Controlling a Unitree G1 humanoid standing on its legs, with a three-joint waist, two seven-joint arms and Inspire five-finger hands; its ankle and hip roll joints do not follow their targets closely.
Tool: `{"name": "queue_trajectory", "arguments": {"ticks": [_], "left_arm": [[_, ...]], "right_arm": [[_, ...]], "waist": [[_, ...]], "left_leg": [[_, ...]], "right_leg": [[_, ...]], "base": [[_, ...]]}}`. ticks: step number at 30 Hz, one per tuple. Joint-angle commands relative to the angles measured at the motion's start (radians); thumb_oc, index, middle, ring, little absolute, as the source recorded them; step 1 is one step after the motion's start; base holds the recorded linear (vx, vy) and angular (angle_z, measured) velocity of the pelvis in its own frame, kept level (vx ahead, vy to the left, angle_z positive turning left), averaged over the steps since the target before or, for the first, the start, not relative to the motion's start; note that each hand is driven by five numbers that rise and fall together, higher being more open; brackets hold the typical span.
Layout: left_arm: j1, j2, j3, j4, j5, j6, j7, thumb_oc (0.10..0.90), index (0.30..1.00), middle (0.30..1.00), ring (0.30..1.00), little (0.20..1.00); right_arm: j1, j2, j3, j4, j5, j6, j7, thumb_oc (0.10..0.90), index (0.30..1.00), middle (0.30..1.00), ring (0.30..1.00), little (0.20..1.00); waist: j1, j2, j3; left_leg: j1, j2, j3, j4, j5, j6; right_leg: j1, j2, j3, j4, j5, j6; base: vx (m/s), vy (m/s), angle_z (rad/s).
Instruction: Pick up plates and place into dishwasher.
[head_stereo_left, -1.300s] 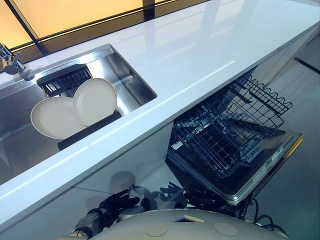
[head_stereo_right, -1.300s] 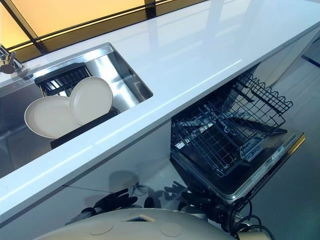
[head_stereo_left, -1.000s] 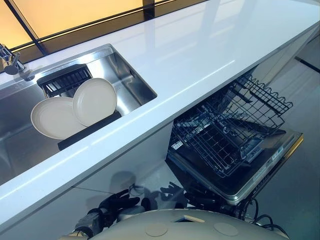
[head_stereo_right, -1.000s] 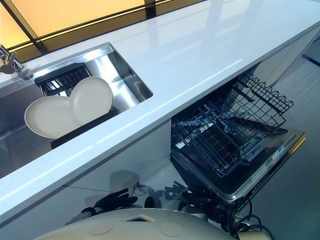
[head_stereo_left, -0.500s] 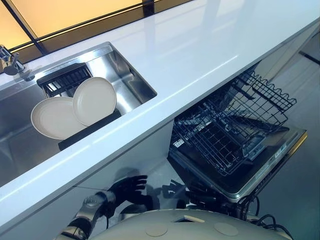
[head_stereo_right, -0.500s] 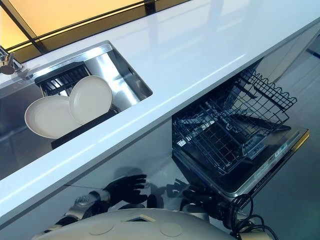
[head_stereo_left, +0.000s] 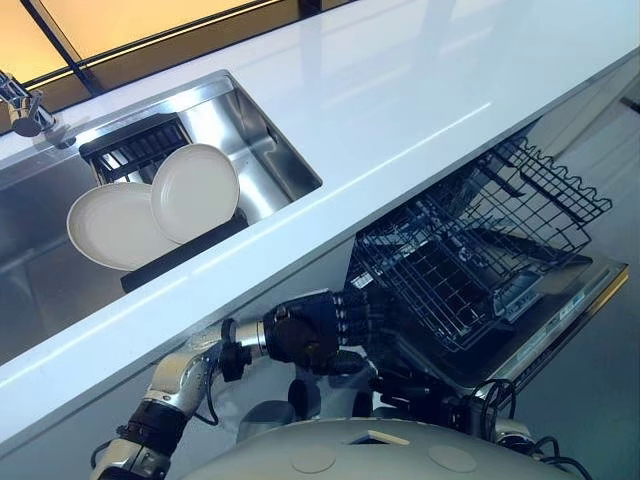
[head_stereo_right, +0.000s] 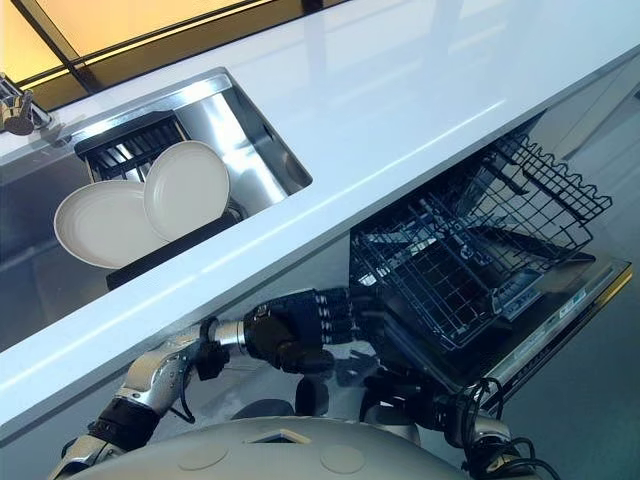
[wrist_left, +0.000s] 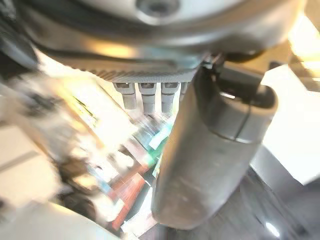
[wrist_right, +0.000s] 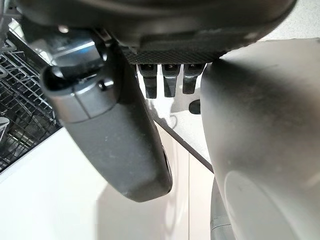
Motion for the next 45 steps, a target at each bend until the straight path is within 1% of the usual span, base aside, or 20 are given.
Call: {"name": "queue_trajectory", "arguments": {"ticks": [1,3,4,5,7,8,9,11,12,14,15,18,20,23,25,27,28,34,39,45], "left_arm": [[-0.1,-0.153,0.053,-0.132,-0.58,0.037,0.064,0.8,0.9,0.9,0.9,0.9],[-0.12,-0.177,0.059,-0.147,-0.737,-0.042,0.156,0.8,0.9,0.9,0.9,0.9],[-0.123,-0.179,0.06,-0.148,-0.75,-0.06,0.166,0.8,0.9,0.9,0.9,0.9],[-0.133,-0.185,0.059,-0.15,-0.756,-0.15,0.196,0.8,0.9,0.9,0.9,0.9],[-0.156,-0.171,0.08,-0.15,-0.677,-0.382,0.287,0.8,0.9,0.9,0.9,0.9],[-0.159,-0.167,0.084,-0.151,-0.638,-0.443,0.302,0.8,0.9,0.9,0.9,0.9],[-0.168,-0.152,0.104,-0.142,-0.52,-0.598,0.376,0.8,0.9,0.9,0.9,0.9],[-0.189,-0.082,0.147,-0.15,-0.273,-0.847,0.576,0.8,0.9,0.9,0.9,0.9],[-0.202,-0.044,0.172,-0.158,-0.113,-0.937,0.694,0.8,0.9,0.9,0.9,0.9],[-0.222,-0.001,0.201,-0.173,0.115,-0.984,0.881,0.8,0.9,0.9,0.9,0.9],[-0.258,0.052,0.242,-0.183,0.303,-0.953,1.022,0.8,0.9,0.9,0.9,0.9],[-0.324,0.138,0.277,-0.171,0.521,-0.834,1.166,0.8,0.9,0.9,0.9,0.9],[-0.358,0.197,0.285,-0.141,0.663,-0.763,1.214,0.8,0.9,0.9,0.9,0.9],[-0.418,0.309,0.299,-0.039,0.79,-0.68,1.226,0.8,0.9,0.9,0.9,0.9],[-0.443,0.379,0.303,0.032,0.924,-0.675,1.258,0.8,0.9,0.9,0.9,0.9],[-0.465,0.438,0.299,0.094,1.005,-0.671,1.27,0.8,0.9,0.9,0.9,0.9],[-0.476,0.492,0.297,0.143,1.039,-0.669,1.268,0.8,0.9,0.9,0.9,0.9],[-0.496,0.611,0.267,0.31,1.043,-0.616,1.169,0.8,0.9,0.9,0.9,0.9],[-0.508,0.647,0.249,0.411,1.036,-0.584,1.107,0.8,0.9,0.9,0.9,0.9],[-0.52,0.66,0.254,0.494,0.941,-0.56,1.041,0.8,0.9,0.9,0.9,0.9]], "right_arm": [[-0.01,0.015,0.014,0.007,0.032,0.002,0.053,0.8,0.9,0.9,0.9,0.9],[-0.026,0.019,0.017,0.035,0.026,-0.005,0.063,0.8,0.9,0.9,0.9,0.9],[-0.029,0.019,0.017,0.039,0.025,-0.007,0.064,0.8,0.9,0.9,0.9,0.9],[-0.038,0.021,0.019,0.057,0.025,-0.016,0.069,0.8,0.9,0.9,0.9,0.9],[-0.051,0.026,0.024,0.095,0.029,-0.041,0.071,0.8,0.9,0.9,0.9,0.9],[-0.053,0.027,0.024,0.101,0.03,-0.046,0.071,0.8,0.9,0.9,0.9,0.9],[-0.055,0.03,0.025,0.115,0.03,-0.057,0.069,0.8,0.9,0.9,0.9,0.9],[-0.048,0.035,0.025,0.114,0.027,-0.059,0.054,0.8,0.9,0.9,0.9,0.9],[-0.042,0.037,0.03,0.116,0.03,-0.065,0.045,0.8,0.9,0.9,0.9,0.9],[-0.034,0.04,0.032,0.118,0.026,-0.071,0.038,0.8,0.9,0.9,0.9,0.9],[-0.023,0.041,0.037,0.131,0.023,-0.087,0.035,0.8,0.9,0.9,0.9,0.9],[-0.011,0.04,0.045,0.162,0.008,-0.119,0.041,0.8,0.9,0.9,0.9,0.9],[-0.007,0.038,0.048,0.177,-0.002,-0.133,0.045,0.8,0.9,0.9,0.9,0.9],[-0.006,0.033,0.053,0.209,-0.006,-0.157,0.048,0.8,0.9,0.9,0.9,0.9],[-0.008,0.031,0.054,0.228,-0.011,-0.164,0.048,0.8,0.9,0.9,0.9,0.9],[-0.011,0.029,0.053,0.244,-0.014,-0.17,0.047,0.8,0.9,0.9,0.9,0.9],[-0.012,0.027,0.053,0.256,-0.017,-0.171,0.045,0.8,0.9,0.9,0.9,0.9],[-0.022,0.013,0.043,0.286,-0.034,-0.165,0.029,0.8,0.9,0.9,0.9,0.9],[-0.035,0.003,0.034,0.285,-0.045,-0.149,0.01,0.8,0.9,0.9,0.9,0.9],[-0.053,-0.014,0.032,0.276,-0.056,-0.129,-0.013,0.8,0.9,0.9,0.9,0.9]], "waist": [[-0.001,0.015,-0.063],[0.0,0.01,-0.064],[0.0,0.009,-0.063],[0.002,0.008,-0.063],[0.006,0.007,-0.064],[0.007,0.007,-0.063],[0.01,0.008,-0.065],[0.015,0.011,-0.067],[0.018,0.012,-0.07],[0.019,0.014,-0.073],[0.02,0.016,-0.079],[0.015,0.021,-0.084],[0.011,0.026,-0.085],[0.004,0.034,-0.085],[0.001,0.039,-0.085],[0.0,0.043,-0.084],[-0.001,0.048,-0.084],[-0.006,0.069,-0.072],[-0.011,0.082,-0.053],[-0.016,0.091,-0.018]], "left_leg": [[-0.011,-0.029,0.002,0.002,-0.095,0.004],[-0.009,-0.028,0.0,0.002,-0.096,0.001],[-0.009,-0.029,-0.001,0.002,-0.096,0.0],[-0.009,-0.029,-0.004,0.002,-0.096,-0.001],[-0.009,-0.03,-0.01,0.002,-0.096,-0.001],[-0.009,-0.03,-0.012,0.002,-0.096,-0.001],[-0.009,-0.033,-0.016,0.002,-0.095,0.0],[-0.007,-0.036,-0.021,0.002,-0.094,0.004],[-0.007,-0.037,-0.024,0.002,-0.093,0.006],[-0.004,-0.04,-0.027,0.002,-0.093,0.008],[-0.003,-0.042,-0.027,0.002,-0.091,0.011],[0.0,-0.045,-0.028,0.008,-0.093,0.014],[0.003,-0.047,-0.026,0.011,-0.094,0.014],[0.009,-0.049,-0.02,0.014,-0.097,0.017],[0.012,-0.051,-0.015,0.015,-0.097,0.018],[0.014,-0.053,-0.011,0.015,-0.099,0.018],[0.015,-0.055,-0.008,0.017,-0.1,0.019],[0.019,-0.067,-0.002,0.034,-0.116,0.032],[0.015,-0.075,0.007,0.058,-0.13,0.047],[-0.008,-0.082,0.027,0.096,-0.145,0.063]], "right_leg": [[-0.073,0.042,-0.004,0.112,-0.073,0.041],[-0.072,0.044,-0.004,0.112,-0.075,0.036],[-0.071,0.044,-0.005,0.112,-0.076,0.035],[-0.071,0.045,-0.006,0.112,-0.077,0.034],[-0.071,0.046,-0.007,0.115,-0.079,0.032],[-0.071,0.046,-0.007,0.115,-0.08,0.032],[-0.07,0.047,-0.007,0.115,-0.081,0.03],[-0.068,0.046,-0.013,0.116,-0.084,0.03],[-0.068,0.046,-0.014,0.117,-0.086,0.029],[-0.066,0.046,-0.016,0.118,-0.09,0.029],[-0.065,0.047,-0.015,0.119,-0.094,0.029],[-0.062,0.047,-0.011,0.122,-0.099,0.029],[-0.061,0.046,-0.009,0.124,-0.101,0.03],[-0.056,0.046,-0.006,0.122,-0.102,0.031],[-0.053,0.044,-0.004,0.118,-0.1,0.032],[-0.051,0.043,-0.003,0.115,-0.099,0.033],[-0.05,0.04,0.0,0.114,-0.097,0.035],[-0.055,0.028,0.015,0.123,-0.094,0.046],[-0.072,0.014,0.031,0.146,-0.091,0.06],[-0.109,0.0,0.054,0.178,-0.084,0.078]], "base": [[0.02,-0.031,-0.01],[0.0,0.0,0.0],[0.0,0.0,0.0],[0.0,0.0,0.0],[0.0,0.0,0.0],[0.0,0.0,0.0],[0.0,0.0,0.0],[0.02,0.017,0.01],[0.04,0.038,0.02],[0.05,0.042,0.03],[0.06,0.056,0.05],[0.06,0.061,0.08],[0.06,0.066,0.07],[0.08,0.08,0.03],[0.08,0.084,-0.03],[0.08,0.091,-0.05],[0.1,0.118,-0.07],[0.1,0.144,-0.03],[0.09,0.148,-0.02],[0.05,0.142,-0.1]]}}
